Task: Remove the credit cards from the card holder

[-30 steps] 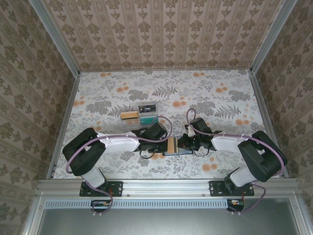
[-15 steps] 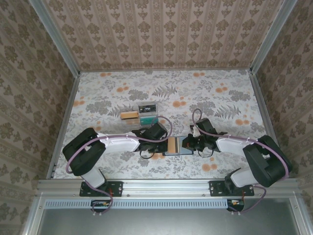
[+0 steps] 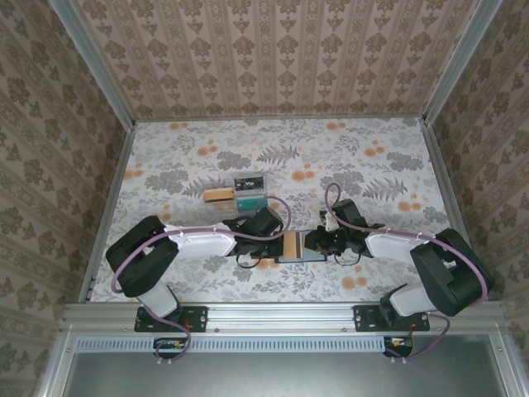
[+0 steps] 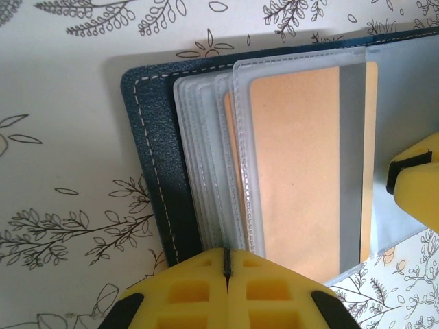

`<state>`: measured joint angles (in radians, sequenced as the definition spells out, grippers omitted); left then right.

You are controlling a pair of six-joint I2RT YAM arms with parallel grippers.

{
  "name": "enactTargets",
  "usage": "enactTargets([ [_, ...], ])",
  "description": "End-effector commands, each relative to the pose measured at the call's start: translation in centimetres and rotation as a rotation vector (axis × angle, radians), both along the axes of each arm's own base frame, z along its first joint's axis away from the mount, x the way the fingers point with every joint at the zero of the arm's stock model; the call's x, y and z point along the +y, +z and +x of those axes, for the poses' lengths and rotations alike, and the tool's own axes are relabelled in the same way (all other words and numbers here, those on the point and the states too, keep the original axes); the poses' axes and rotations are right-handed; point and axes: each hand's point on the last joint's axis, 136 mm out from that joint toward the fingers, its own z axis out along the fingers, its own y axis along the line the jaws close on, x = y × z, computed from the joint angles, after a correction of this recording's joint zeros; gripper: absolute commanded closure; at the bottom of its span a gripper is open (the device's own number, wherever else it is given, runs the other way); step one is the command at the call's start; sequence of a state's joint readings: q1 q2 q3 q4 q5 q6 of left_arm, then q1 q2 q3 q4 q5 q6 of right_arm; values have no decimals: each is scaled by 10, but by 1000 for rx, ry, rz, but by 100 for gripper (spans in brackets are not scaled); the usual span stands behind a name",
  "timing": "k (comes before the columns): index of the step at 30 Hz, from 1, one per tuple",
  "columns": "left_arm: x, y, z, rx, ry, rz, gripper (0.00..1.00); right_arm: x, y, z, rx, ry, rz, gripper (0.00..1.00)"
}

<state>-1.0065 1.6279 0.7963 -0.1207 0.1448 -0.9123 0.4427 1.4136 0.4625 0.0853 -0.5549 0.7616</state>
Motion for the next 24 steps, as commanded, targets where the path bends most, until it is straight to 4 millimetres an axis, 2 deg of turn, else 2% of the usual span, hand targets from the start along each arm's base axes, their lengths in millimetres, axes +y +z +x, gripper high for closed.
enactTargets([
  [1,12,-12,-5,27,9,56,100,7,7,4,-21,23,33,78],
  [12,11,-12,-5,28,6,55,100,15,-1,6,2,43,43,79],
  [18,10,-12,-5,30,2,53,100,19,-2,5,9,51,52,81],
  [24,9,-13,-5,32,1,55,100,23,0,5,5,67,61,78],
])
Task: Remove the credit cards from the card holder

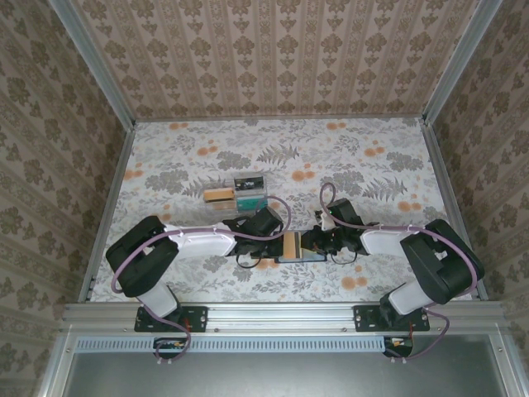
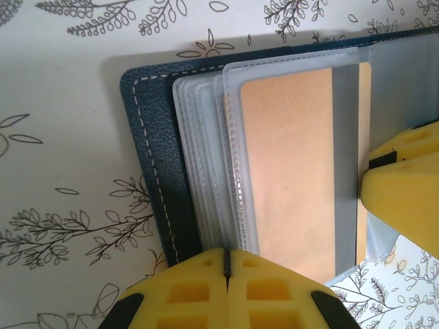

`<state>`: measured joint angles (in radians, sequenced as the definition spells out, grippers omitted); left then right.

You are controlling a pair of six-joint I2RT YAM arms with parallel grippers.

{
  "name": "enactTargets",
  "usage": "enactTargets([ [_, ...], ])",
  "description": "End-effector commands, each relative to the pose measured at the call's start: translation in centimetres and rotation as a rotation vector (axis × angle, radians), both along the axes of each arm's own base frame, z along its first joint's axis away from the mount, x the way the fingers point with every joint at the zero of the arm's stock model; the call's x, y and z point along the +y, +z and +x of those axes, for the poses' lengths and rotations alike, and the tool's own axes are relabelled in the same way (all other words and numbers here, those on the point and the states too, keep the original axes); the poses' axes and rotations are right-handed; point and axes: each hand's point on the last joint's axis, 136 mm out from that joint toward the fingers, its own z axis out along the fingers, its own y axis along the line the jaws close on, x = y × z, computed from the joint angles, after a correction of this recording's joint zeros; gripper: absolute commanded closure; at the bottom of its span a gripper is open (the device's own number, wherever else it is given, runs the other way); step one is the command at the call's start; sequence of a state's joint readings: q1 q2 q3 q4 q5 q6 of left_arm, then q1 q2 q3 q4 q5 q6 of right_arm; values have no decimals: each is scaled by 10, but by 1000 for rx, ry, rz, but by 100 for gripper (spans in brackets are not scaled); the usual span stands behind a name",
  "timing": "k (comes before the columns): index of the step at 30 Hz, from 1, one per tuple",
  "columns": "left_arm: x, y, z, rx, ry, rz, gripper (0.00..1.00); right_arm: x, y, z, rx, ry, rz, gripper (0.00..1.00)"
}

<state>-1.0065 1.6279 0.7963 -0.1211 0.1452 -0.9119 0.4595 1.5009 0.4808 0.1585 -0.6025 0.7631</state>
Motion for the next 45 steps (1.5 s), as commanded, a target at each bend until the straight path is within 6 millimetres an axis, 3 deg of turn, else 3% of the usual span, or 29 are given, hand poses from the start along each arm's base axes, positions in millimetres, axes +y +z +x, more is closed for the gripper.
enactTargets([
  [1,9,-12,-5,32,1,53,100,10,6,3,-9,26,25,79],
  [4,10,-13,-6,33,2,58,100,10,4,2,-3,28,21,83],
  [8,11,-13,-5,33,5,59,100,5,1,1,-4,19,-1,100],
  [33,21,-17,-6,45,23,77,100,-52,-3,-20,21,-108,-70,100],
  [40,20,-13,-3,40,18,64,100,-75,20,-28,-29,-163,-93,100],
  [45,14,2,4,17,20,20,100,-77,46,-28,-92,-169,-68,100],
])
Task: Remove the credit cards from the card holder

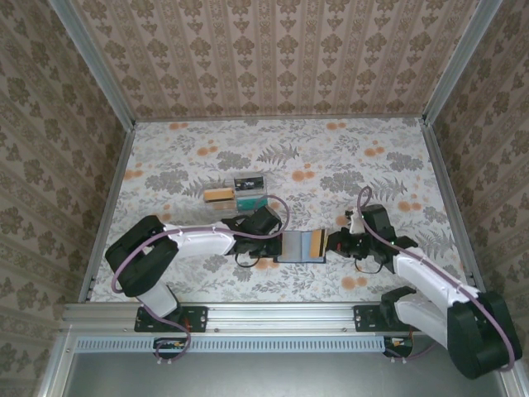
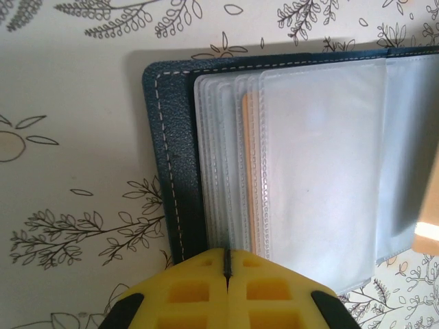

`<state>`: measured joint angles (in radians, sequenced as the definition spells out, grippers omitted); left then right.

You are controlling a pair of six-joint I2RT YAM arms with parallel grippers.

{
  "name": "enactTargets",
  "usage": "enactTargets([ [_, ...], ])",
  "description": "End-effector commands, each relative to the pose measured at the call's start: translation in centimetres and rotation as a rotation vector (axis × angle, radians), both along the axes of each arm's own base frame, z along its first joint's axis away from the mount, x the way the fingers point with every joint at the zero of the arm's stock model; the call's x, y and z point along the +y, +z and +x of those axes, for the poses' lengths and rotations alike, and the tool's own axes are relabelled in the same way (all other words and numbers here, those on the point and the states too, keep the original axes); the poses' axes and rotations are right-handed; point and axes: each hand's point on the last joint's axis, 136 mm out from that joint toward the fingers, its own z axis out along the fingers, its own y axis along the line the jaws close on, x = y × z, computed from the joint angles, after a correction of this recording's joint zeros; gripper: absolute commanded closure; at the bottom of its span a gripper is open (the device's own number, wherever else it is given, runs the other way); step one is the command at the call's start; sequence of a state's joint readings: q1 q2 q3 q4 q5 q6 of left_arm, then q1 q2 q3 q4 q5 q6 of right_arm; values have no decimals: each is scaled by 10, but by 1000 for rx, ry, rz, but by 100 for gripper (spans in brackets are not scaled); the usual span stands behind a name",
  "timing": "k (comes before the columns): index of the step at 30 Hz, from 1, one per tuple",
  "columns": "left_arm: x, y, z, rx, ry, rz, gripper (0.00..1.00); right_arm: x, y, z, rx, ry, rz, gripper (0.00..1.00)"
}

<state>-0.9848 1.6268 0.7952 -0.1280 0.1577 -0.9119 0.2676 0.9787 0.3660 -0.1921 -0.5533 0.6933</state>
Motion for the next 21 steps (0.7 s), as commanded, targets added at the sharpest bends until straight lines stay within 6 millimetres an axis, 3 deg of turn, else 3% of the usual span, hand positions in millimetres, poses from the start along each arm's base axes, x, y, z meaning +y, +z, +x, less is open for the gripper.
enactTargets([
  [1,8,9,3,-8,7,3,97,-5,5,-9,18,8,-19,100],
  [3,3,25,8,-33,13,-42,84,-1,14,-6,4,18,2,100],
  [5,0,43,15,-58,21,-97,60,3,24,-1,-11,27,23,100],
  [7,-3,61,20,-79,32,-156,52,7,37,5,-39,36,47,100],
  [15,-10,127,36,-119,48,-513,54,34,94,28,-156,112,209,100],
  [21,-4,144,38,-108,44,-630,62,47,120,31,-213,173,305,100],
])
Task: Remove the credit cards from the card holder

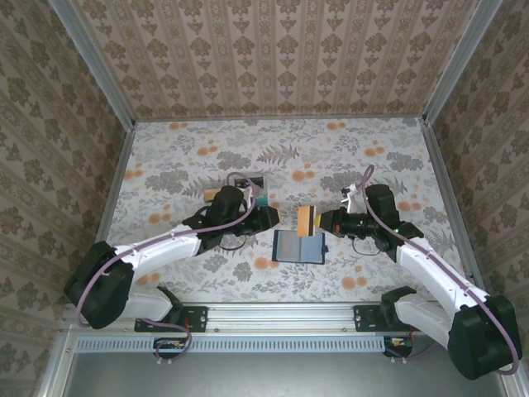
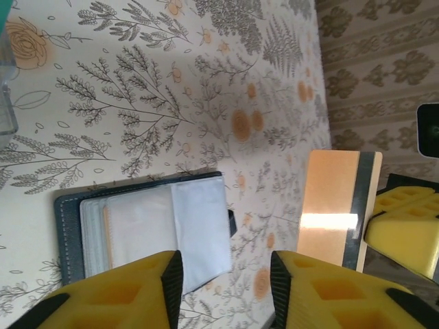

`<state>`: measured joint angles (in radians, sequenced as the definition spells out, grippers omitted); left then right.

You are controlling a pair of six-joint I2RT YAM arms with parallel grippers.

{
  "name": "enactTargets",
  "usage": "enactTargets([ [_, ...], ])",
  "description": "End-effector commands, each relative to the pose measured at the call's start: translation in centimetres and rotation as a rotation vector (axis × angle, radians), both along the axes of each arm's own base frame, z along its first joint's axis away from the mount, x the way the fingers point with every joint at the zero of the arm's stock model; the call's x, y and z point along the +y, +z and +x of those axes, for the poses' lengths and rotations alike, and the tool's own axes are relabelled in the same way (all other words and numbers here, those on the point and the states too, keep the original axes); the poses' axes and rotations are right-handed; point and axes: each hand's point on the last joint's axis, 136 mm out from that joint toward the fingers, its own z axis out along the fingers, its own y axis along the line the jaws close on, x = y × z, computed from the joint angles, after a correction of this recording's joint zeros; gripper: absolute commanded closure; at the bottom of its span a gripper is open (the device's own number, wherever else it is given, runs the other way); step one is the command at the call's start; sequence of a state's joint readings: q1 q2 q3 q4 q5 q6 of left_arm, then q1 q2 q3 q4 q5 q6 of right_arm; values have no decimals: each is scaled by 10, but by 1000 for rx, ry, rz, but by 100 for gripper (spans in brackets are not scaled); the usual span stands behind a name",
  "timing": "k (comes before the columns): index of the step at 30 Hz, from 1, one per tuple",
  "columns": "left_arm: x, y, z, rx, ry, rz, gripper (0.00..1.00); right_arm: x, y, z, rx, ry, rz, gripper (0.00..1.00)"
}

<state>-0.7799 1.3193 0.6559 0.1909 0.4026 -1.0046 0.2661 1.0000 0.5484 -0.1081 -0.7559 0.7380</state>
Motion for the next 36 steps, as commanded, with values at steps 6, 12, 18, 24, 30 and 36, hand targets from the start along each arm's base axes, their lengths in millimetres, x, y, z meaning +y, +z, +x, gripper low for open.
enactTargets([
  [6,-12,33,-11,-9,-82,-190,63,21,35,4,-63,94,131,100],
  [12,-15,38,-13,-12,-96,-220,65,35,37,6,-68,133,129,100],
  [18,-17,40,-16,-14,-105,-221,68,46,36,9,-69,162,126,100],
  [24,-20,48,-20,-33,-123,-239,76,49,31,9,-60,170,127,100],
  [30,-19,57,-23,-59,-133,-255,93,52,25,9,-48,182,120,100],
  [36,-14,59,-23,-74,-123,-231,100,47,13,10,-32,166,62,48],
])
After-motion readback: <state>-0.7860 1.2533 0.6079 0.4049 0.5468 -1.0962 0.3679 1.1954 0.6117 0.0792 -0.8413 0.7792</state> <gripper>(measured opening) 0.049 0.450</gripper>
